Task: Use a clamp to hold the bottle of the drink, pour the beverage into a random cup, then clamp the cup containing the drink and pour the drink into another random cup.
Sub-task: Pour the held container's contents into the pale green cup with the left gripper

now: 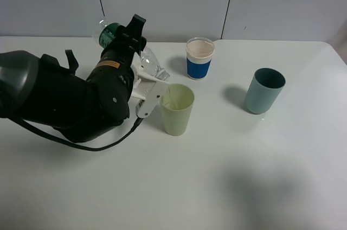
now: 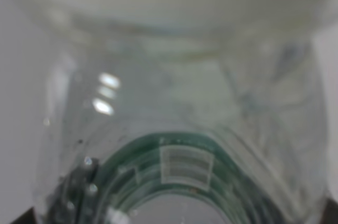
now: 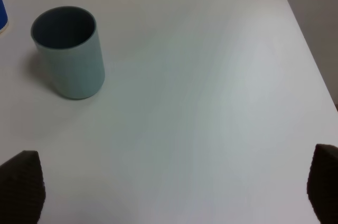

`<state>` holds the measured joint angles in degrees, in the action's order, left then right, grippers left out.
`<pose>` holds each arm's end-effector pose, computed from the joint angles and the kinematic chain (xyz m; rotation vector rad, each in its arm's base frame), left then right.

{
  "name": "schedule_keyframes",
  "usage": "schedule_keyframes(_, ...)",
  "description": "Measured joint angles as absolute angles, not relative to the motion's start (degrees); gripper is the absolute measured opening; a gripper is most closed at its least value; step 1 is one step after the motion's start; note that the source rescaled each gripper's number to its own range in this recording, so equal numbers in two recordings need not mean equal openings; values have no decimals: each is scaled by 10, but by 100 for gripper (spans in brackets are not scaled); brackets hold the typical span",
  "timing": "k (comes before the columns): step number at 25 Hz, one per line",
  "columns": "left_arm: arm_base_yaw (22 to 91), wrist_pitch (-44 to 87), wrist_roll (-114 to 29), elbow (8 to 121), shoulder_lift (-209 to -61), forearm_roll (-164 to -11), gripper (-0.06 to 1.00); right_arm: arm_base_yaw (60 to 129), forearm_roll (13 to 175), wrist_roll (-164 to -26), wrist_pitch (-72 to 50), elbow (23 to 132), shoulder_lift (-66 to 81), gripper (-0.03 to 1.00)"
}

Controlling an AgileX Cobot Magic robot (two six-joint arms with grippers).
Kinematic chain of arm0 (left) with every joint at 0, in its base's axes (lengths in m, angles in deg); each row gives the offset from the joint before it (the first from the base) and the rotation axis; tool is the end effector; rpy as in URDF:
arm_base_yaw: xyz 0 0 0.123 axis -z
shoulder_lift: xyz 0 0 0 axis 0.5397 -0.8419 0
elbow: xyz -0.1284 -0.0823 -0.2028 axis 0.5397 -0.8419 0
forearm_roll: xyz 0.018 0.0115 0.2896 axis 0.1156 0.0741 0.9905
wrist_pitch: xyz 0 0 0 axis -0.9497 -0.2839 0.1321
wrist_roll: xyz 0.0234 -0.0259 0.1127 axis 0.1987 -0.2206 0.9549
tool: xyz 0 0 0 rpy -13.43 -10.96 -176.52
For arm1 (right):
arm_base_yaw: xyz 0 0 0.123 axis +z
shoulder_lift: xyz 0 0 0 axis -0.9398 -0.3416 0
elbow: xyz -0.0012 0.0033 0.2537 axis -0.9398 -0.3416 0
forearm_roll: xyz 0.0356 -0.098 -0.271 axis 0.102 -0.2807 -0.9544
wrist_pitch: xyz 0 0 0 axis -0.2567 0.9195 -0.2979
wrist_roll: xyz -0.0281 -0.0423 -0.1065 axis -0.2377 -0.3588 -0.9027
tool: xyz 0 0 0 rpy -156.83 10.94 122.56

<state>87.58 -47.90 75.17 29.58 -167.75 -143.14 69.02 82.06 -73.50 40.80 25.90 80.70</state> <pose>0.2788 -0.2226 0.1045 1.7063 1.0809 1.5205 0.0837 -0.0082 0.2842 0.0013 2.0439 -0.1019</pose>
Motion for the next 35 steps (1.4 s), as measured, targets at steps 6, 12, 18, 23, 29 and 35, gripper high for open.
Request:
schedule_keyframes(6,875,-486,753,296,-1678,-1425,8,690,821,-735,408,259,807,100)
schedule_keyframes(12,875,-488,756,296,-1674,-1410,8,690,821,-735,408,259,807,100)
schedule_keyframes(18,875,-490,766,296,-1668,-1397,8,690,821,-735,408,259,807,100)
schedule_keyframes(23,872,-490,778,296,-1668,-1386,8,690,821,-735,408,259,807,100)
schedule_keyframes(29,871,-490,803,296,-1668,-1373,8,690,821,-735,408,259,807,100)
schedule_keyframes(35,871,-490,818,296,-1668,-1352,8,690,821,-735,408,259,807,100)
